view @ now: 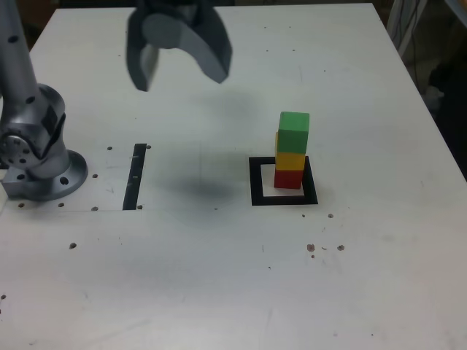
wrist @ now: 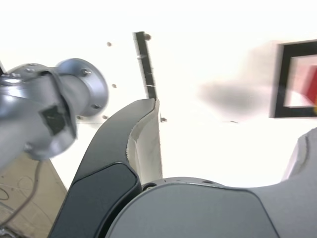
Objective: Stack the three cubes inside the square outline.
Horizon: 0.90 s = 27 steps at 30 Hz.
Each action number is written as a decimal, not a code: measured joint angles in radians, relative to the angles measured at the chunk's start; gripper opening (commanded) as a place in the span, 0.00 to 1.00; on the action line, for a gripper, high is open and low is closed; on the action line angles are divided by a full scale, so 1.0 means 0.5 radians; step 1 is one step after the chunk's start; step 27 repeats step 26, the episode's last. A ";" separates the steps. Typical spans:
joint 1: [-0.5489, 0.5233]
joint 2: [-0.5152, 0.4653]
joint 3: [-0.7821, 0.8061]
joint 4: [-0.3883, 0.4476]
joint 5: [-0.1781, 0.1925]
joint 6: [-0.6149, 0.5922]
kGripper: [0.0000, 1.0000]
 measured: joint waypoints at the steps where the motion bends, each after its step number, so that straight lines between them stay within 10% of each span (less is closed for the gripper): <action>1: 0.006 -0.056 0.076 -0.028 0.002 0.000 0.99; 16: 0.164 -0.035 1.100 -0.616 -0.156 0.052 1.00; 27: 0.165 0.067 1.145 -0.639 -0.142 0.072 0.99</action>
